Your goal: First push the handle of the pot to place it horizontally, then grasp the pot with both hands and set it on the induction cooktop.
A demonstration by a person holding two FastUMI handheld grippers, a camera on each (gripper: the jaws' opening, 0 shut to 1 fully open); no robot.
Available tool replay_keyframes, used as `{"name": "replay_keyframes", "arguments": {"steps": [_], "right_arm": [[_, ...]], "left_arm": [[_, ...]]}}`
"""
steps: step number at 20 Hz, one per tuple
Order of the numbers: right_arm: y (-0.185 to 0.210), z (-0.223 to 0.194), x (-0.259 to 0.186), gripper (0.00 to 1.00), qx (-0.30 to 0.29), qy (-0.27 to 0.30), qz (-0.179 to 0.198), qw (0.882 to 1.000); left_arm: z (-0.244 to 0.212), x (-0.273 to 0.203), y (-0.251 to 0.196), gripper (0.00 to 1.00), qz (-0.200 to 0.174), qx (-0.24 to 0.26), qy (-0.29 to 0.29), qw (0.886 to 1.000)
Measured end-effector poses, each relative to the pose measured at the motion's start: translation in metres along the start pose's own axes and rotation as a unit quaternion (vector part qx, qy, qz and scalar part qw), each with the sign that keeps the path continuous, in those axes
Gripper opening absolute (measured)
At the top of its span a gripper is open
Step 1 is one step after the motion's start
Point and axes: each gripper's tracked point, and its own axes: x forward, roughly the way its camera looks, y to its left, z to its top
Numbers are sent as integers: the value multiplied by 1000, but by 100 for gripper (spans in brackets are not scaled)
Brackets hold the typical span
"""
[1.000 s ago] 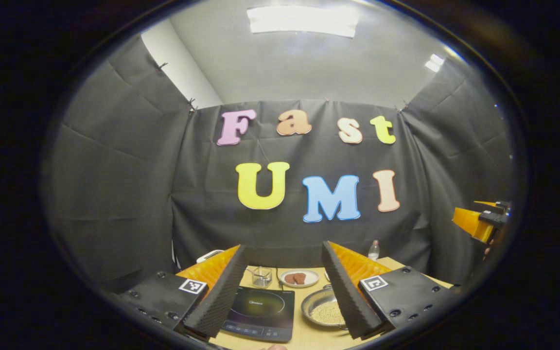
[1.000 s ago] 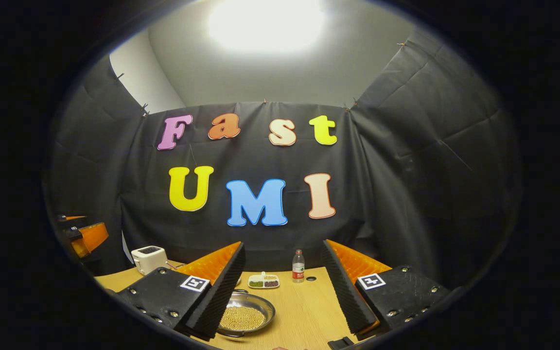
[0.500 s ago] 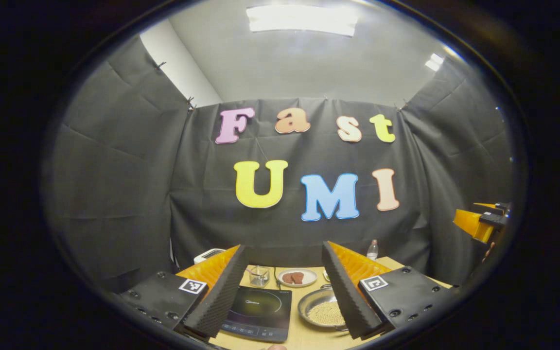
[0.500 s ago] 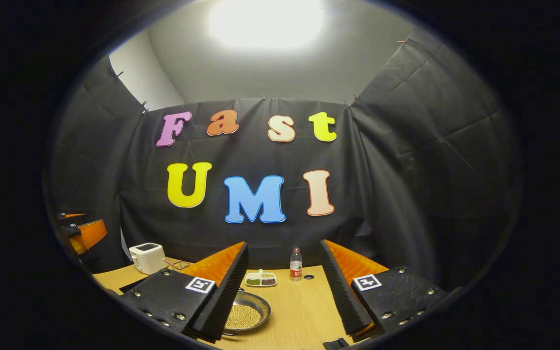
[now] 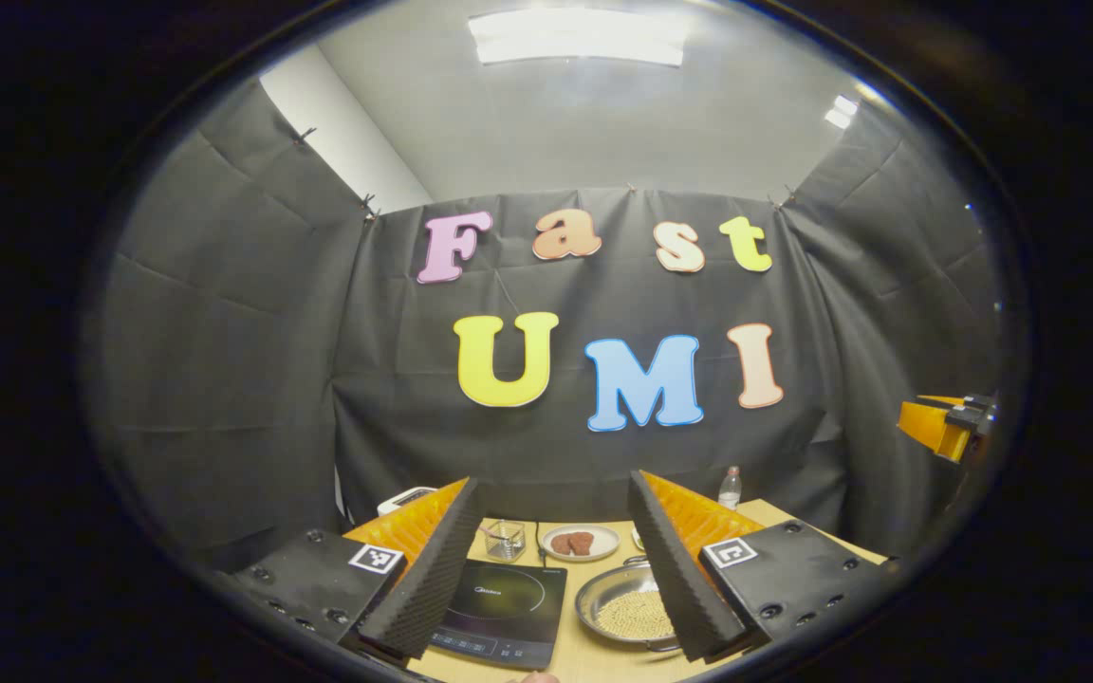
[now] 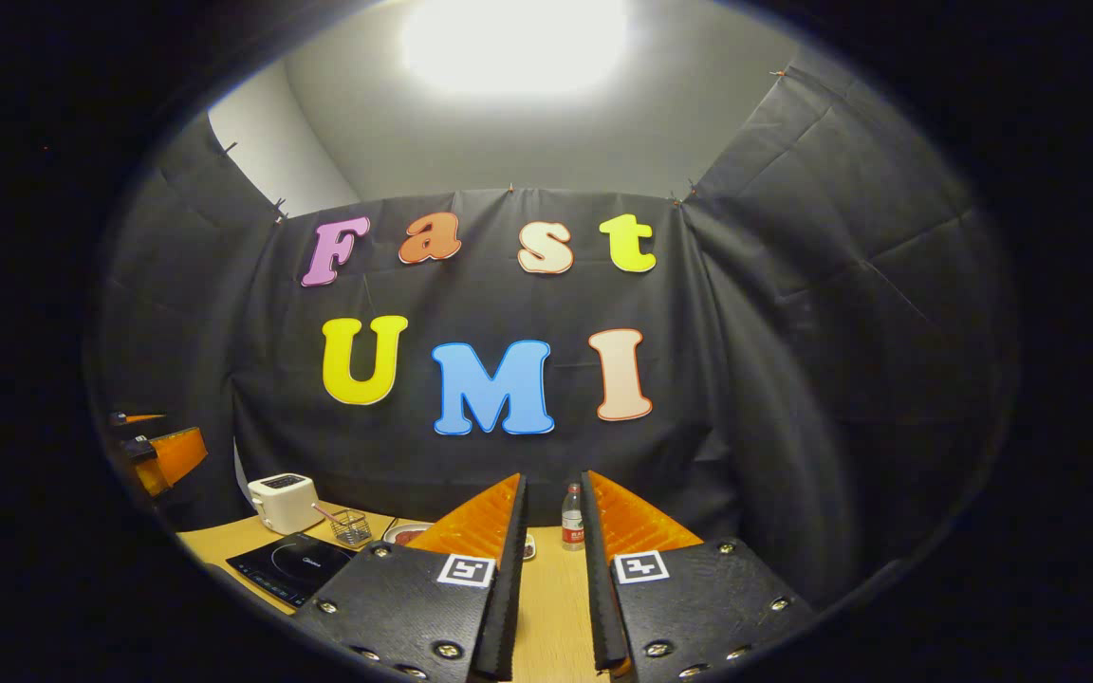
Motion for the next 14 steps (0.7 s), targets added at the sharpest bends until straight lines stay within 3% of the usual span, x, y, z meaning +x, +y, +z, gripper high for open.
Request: {"name": "replay_keyframes", "arguments": {"steps": [2, 4, 6, 9, 10, 11, 12, 14], "right_arm": [[1, -5, 3, 31, 3, 9, 20, 1000], [-3, -12, 11, 32, 8, 14, 24, 1000], [-9, -15, 11, 10, 19, 15, 32, 999], [-10, -22, 7, 12, 26, 19, 41, 999], [-6, -27, 10, 2, 30, 23, 53, 998], [-1, -38, 12, 2, 37, 28, 61, 997], [4, -33, 13, 1, 41, 33, 76, 996], [11, -39, 14, 0, 41, 42, 83, 995]], "left_arm": [[0, 0, -6, 94, 6, 1, -1, 1000], [0, -2, -8, 99, 15, 5, -2, 1000], [1, -5, -11, 99, 26, 11, -3, 1000], [-1, -12, -12, 94, 40, 18, 0, 999], [-1, -15, -12, 100, 43, 19, 0, 999], [1, -17, -12, 100, 47, 21, -2, 999], [1, -19, -12, 94, 49, 23, -2, 999], [-2, -18, -9, 94, 53, 28, 1, 998]]}}
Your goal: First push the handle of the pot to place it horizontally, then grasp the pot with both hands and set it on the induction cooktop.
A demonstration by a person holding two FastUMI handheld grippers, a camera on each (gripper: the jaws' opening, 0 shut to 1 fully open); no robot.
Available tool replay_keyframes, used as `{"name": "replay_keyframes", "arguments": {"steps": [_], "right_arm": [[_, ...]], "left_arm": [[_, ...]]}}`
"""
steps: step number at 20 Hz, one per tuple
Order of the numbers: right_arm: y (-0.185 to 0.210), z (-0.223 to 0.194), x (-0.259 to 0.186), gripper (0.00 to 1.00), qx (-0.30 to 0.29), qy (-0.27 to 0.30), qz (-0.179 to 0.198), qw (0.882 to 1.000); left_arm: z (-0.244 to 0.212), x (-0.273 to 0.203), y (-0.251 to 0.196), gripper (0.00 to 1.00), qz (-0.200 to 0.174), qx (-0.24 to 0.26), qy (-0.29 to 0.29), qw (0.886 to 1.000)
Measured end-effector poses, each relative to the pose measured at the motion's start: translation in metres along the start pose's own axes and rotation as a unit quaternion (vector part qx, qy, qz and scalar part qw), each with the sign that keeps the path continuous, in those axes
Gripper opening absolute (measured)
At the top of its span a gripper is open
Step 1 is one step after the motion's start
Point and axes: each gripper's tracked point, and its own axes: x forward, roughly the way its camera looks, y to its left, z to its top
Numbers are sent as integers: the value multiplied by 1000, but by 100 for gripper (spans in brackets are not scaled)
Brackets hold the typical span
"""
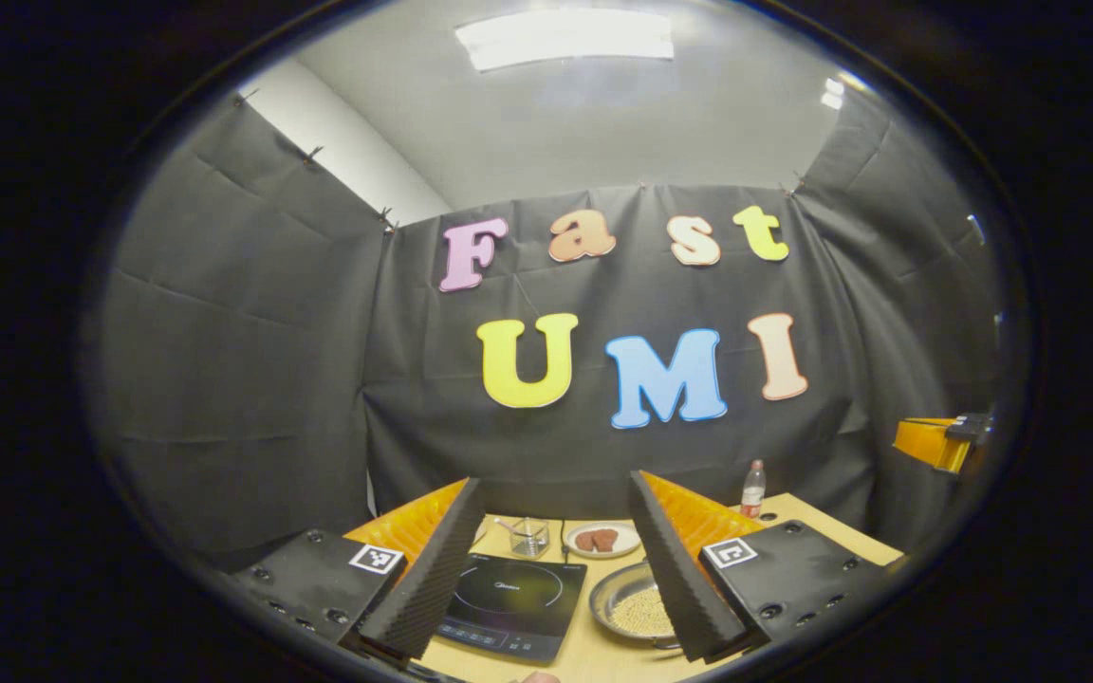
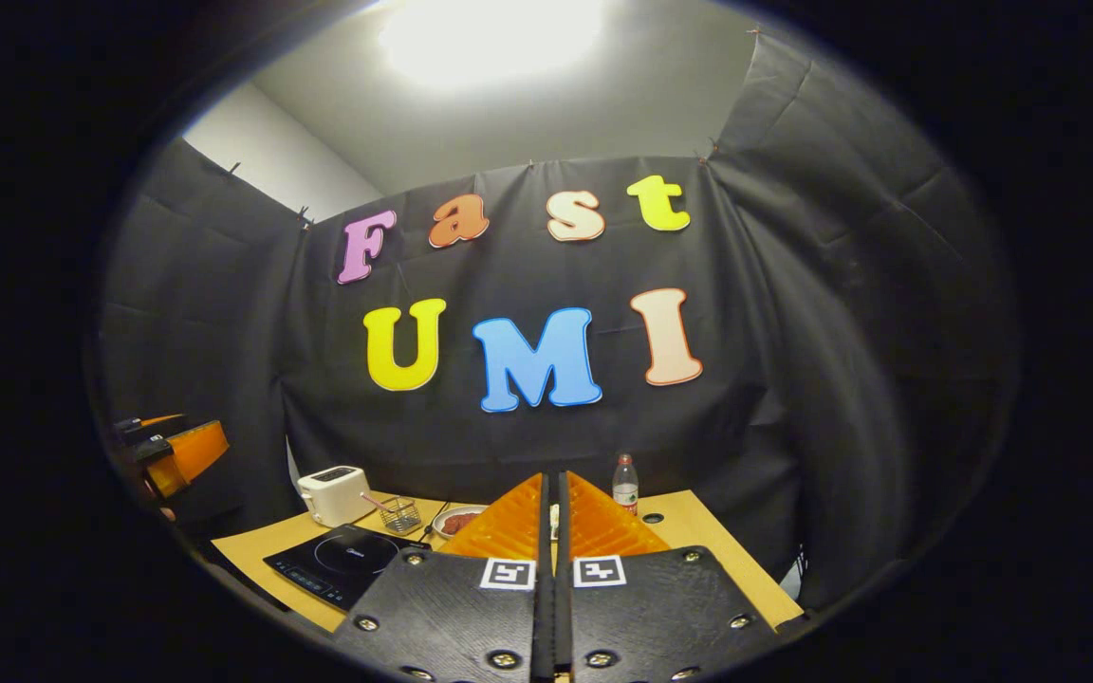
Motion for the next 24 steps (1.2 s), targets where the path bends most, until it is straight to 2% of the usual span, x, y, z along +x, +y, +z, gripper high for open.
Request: {"name": "replay_keyframes", "arguments": {"steps": [3, 5, 7, 12, 20, 24], "right_arm": [[16, -19, 13, 0, 15, 30, 18, 999], [27, -30, 21, 0, 28, 48, 26, 998], [39, -42, 28, 0, 33, 66, 35, 997], [92, -79, 48, 0, 21, 119, 93, 988], [164, -151, 67, 1, -13, 208, 171, 963], [190, -187, 69, 1, -25, 256, 198, 946]], "left_arm": [[-2, 5, 9, 94, 6, 0, 3, 1000], [-5, 8, 18, 100, 10, 0, 3, 1000], [-11, 15, 33, 100, 19, -1, 6, 1000], [-23, 35, 72, 100, 41, -13, 14, 999], [-46, 66, 122, 100, 67, -24, 26, 997], [-56, 83, 137, 94, 69, -22, 28, 997]]}}
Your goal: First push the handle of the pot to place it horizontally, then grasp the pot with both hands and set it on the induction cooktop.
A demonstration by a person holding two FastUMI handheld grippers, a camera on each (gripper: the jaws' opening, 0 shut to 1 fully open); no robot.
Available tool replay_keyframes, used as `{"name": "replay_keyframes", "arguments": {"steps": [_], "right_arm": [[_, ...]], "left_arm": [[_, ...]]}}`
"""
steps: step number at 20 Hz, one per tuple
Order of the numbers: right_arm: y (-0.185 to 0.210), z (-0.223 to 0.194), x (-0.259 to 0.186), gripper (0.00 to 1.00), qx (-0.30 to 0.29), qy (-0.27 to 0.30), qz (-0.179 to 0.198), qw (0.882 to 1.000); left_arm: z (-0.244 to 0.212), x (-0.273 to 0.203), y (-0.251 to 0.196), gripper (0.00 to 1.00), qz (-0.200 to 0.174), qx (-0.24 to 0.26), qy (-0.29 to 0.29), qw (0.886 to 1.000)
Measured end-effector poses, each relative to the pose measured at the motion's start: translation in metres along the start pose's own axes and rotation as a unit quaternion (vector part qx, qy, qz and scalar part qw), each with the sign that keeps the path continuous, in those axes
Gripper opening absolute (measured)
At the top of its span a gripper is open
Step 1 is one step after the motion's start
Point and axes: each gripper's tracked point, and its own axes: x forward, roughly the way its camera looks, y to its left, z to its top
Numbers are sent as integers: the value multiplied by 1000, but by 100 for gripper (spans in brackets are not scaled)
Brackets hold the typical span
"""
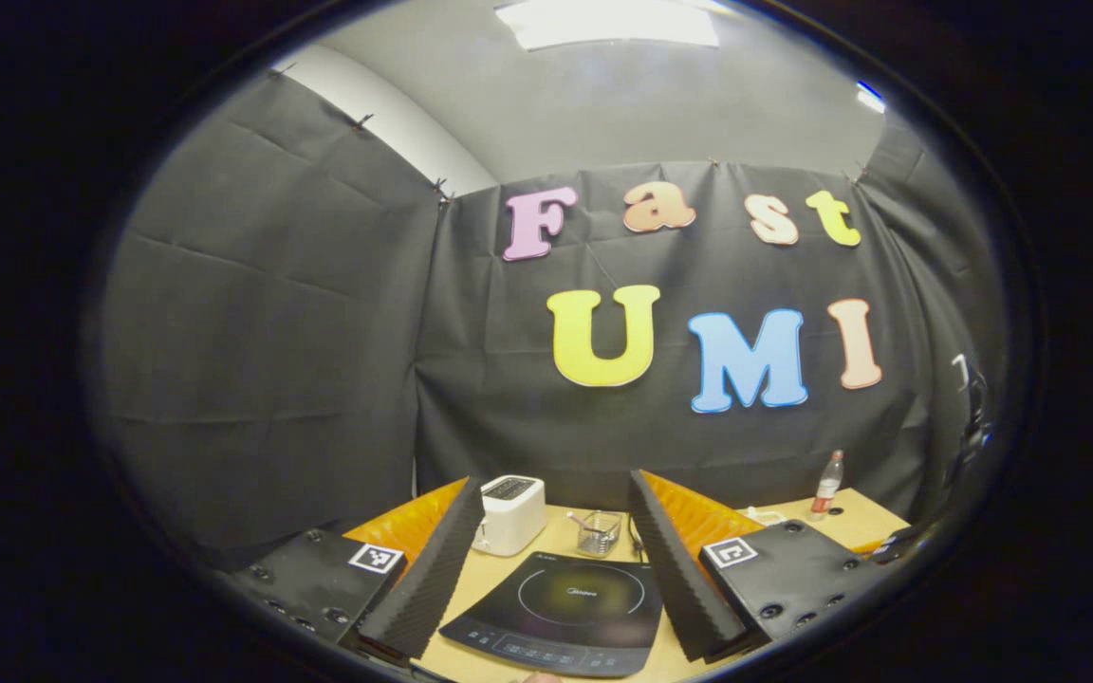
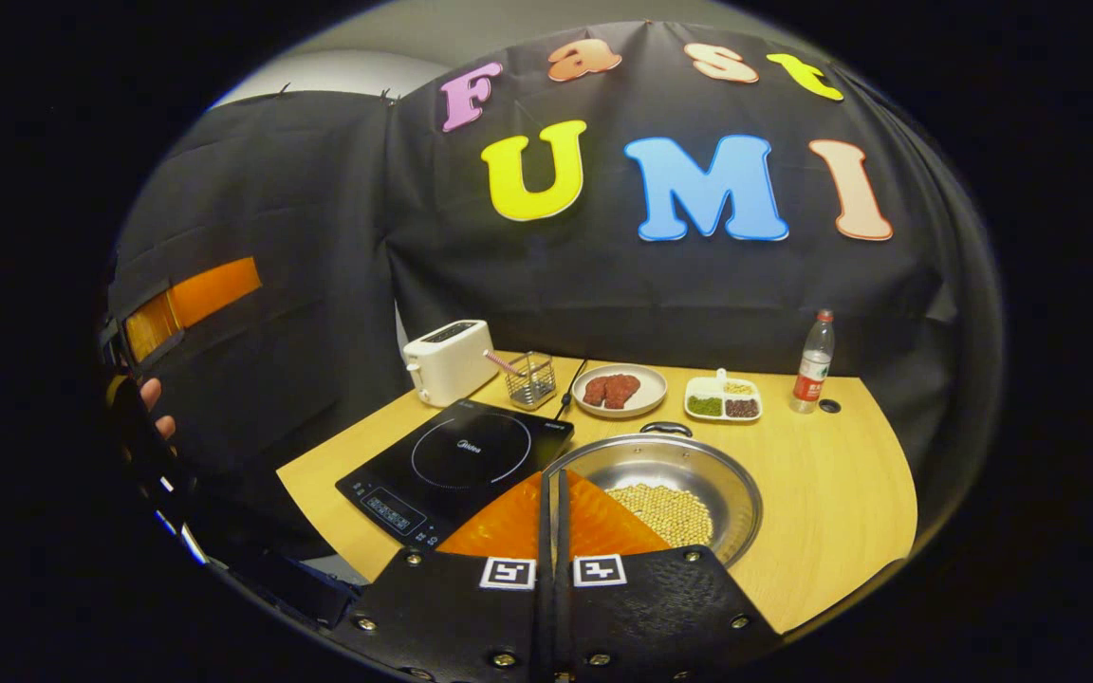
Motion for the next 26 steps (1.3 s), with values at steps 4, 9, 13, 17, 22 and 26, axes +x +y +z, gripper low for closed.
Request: {"name": "replay_keyframes", "arguments": {"steps": [4, 9, 13, 17, 22, 26], "right_arm": [[26, -37, 28, 0, 1, 68, 31, 997], [40, -80, 49, 1, 2, 147, 46, 988], [41, -120, 61, 1, -13, 208, 48, 977], [35, -149, 64, 1, -11, 249, 31, 968], [16, -165, 60, 1, 23, 268, -7, 963], [9, -167, 54, 1, 61, 269, -18, 961]], "left_arm": [[-13, 18, 17, 99, 5, -4, 6, 1000], [-27, 44, 32, 99, 7, -15, 17, 1000], [-37, 62, 35, 99, -1, -24, 21, 999], [-48, 77, 35, 99, -12, -29, 29, 999], [-56, 87, 25, 100, -34, -35, 36, 998], [-65, 91, 2, 100, -56, -44, 47, 996]]}}
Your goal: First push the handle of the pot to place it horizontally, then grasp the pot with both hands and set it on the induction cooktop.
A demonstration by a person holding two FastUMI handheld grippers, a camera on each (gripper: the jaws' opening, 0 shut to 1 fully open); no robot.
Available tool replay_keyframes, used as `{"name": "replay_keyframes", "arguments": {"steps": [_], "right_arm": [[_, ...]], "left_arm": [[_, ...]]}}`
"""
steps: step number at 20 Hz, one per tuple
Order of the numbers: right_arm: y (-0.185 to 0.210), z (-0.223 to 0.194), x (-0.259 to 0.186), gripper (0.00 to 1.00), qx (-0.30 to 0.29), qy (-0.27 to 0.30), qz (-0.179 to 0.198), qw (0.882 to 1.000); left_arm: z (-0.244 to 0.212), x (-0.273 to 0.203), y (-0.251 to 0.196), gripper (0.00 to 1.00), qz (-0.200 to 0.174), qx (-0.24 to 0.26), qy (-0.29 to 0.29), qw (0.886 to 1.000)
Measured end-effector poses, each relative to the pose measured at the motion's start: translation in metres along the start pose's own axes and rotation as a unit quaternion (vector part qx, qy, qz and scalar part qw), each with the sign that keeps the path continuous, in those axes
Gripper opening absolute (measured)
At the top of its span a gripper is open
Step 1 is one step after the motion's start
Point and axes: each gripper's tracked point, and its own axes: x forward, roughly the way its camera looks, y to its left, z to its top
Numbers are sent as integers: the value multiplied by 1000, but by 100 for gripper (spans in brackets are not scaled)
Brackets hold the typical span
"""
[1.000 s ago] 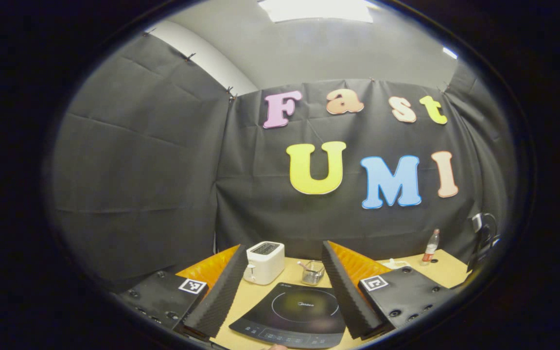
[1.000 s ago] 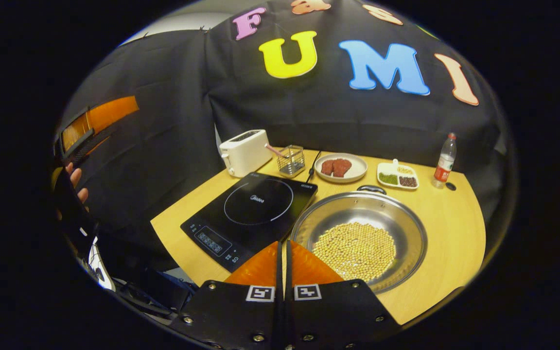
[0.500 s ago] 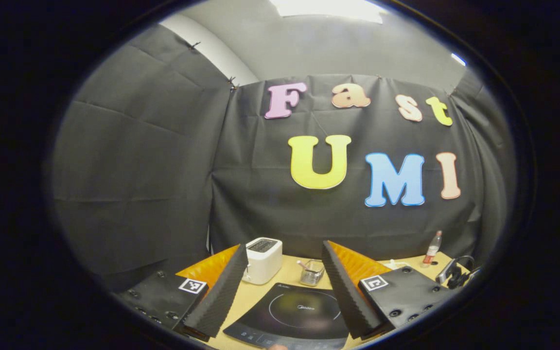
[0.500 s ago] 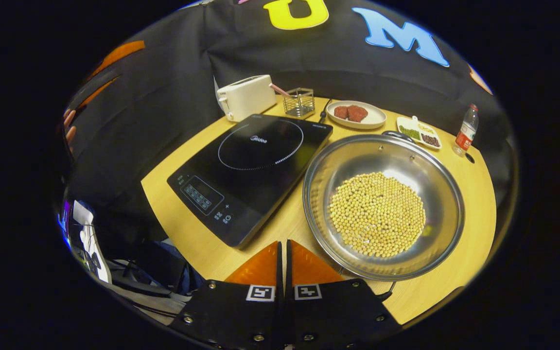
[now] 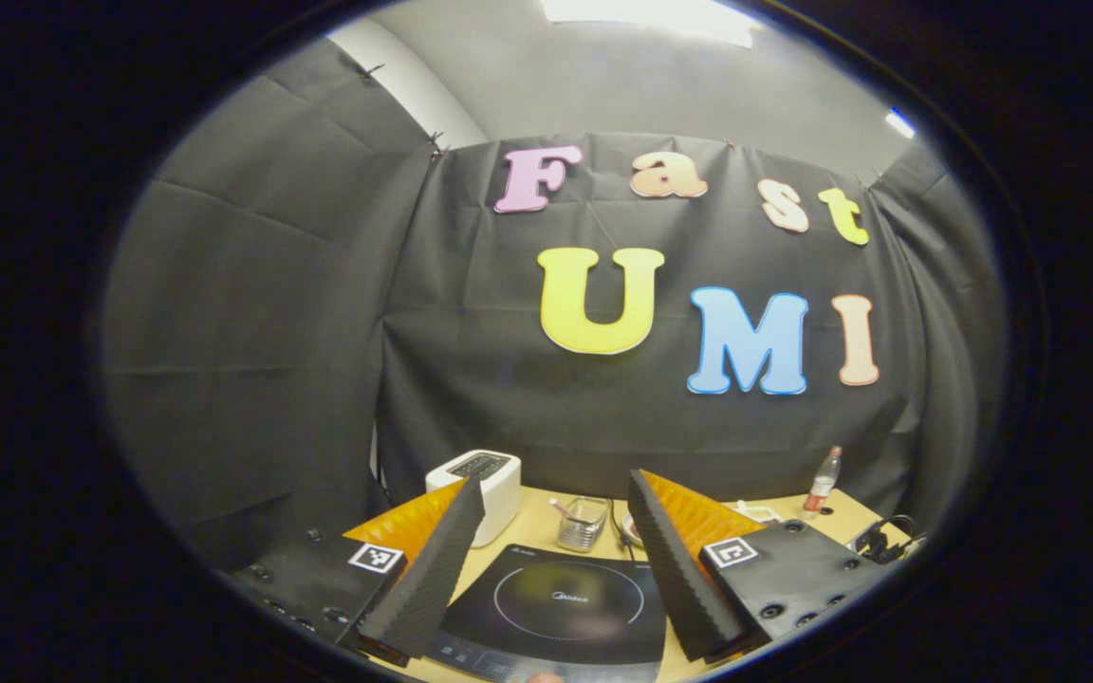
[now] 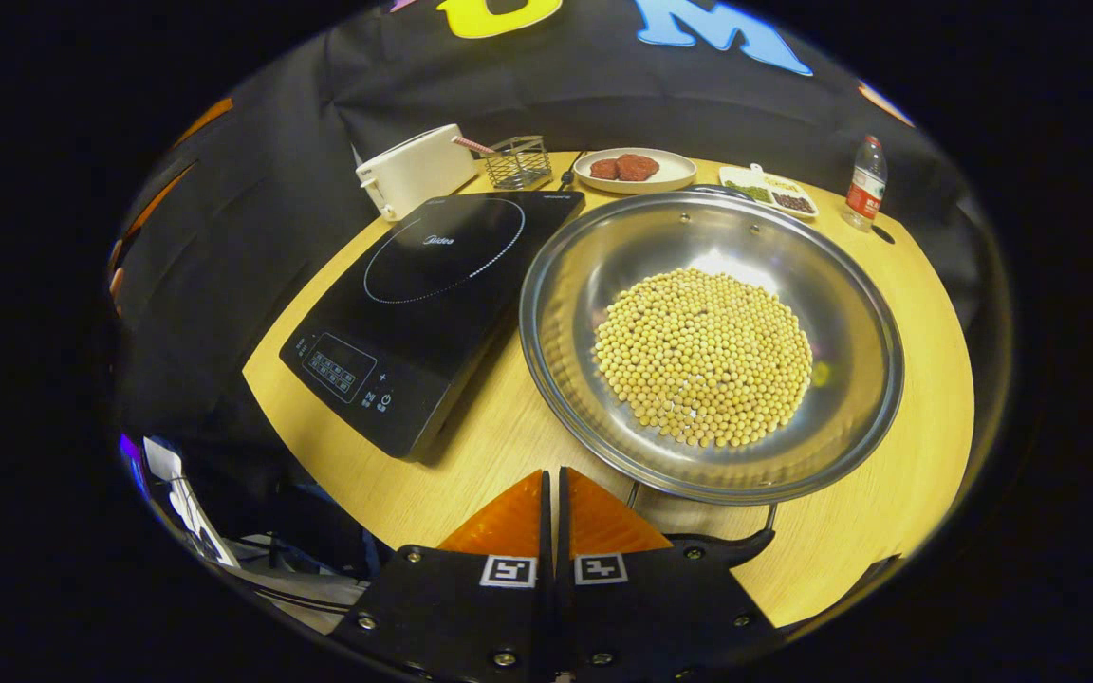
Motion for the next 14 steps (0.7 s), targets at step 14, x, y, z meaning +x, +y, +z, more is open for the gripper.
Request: {"name": "replay_keyframes", "arguments": {"steps": [14], "right_arm": [[-55, -17, -17, 1, 4, 15, -6, 1000]], "left_arm": [[12, 9, -78, 100, -24, 14, -7, 1000]]}}
